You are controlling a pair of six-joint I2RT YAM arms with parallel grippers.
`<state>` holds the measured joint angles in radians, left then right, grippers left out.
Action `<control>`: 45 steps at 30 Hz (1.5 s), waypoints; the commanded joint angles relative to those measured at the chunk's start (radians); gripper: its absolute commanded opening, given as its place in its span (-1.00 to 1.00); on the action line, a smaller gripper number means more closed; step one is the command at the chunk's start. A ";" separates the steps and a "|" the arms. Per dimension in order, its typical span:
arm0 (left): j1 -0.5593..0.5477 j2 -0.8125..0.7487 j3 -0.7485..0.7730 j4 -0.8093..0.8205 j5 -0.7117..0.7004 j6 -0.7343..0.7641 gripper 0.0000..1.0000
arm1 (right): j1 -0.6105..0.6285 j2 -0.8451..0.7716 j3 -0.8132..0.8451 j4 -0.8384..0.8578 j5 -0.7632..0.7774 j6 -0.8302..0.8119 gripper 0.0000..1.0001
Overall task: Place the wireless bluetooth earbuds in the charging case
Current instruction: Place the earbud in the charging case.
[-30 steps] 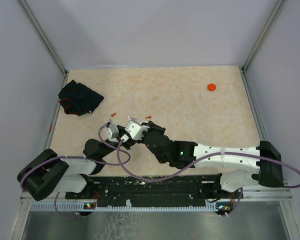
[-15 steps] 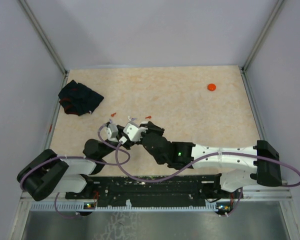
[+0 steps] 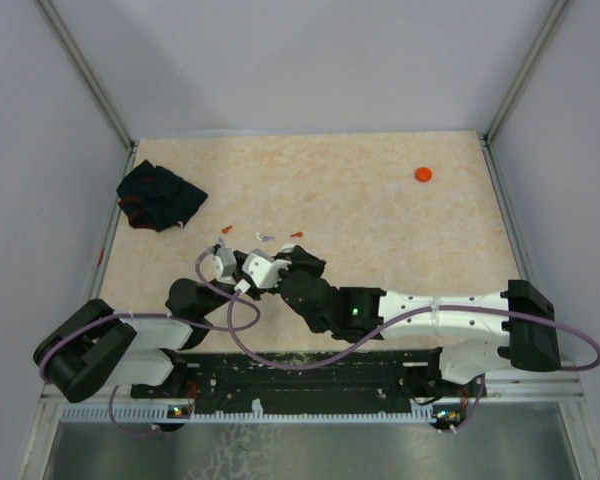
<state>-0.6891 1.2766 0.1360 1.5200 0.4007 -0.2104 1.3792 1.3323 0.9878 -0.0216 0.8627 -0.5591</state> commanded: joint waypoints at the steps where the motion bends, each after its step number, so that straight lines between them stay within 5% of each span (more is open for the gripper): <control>1: 0.002 -0.020 0.007 0.208 -0.003 -0.018 -1.00 | 0.021 0.014 -0.009 0.048 0.016 -0.016 -0.81; 25: 0.002 0.014 0.008 0.235 0.012 -0.013 -1.00 | 0.029 -0.021 0.095 -0.118 -0.143 0.223 -0.49; 37: 0.002 0.030 -0.023 0.270 0.004 -0.001 -1.00 | 0.004 -0.052 0.164 -0.211 -0.106 0.349 -0.16; 45: 0.002 0.056 -0.034 0.270 0.051 0.015 -1.00 | -0.068 -0.112 0.240 -0.367 -0.247 0.521 0.05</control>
<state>-0.6891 1.3193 0.1116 1.5204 0.4198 -0.2031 1.3552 1.2900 1.1549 -0.3206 0.7021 -0.1581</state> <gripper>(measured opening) 0.257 0.515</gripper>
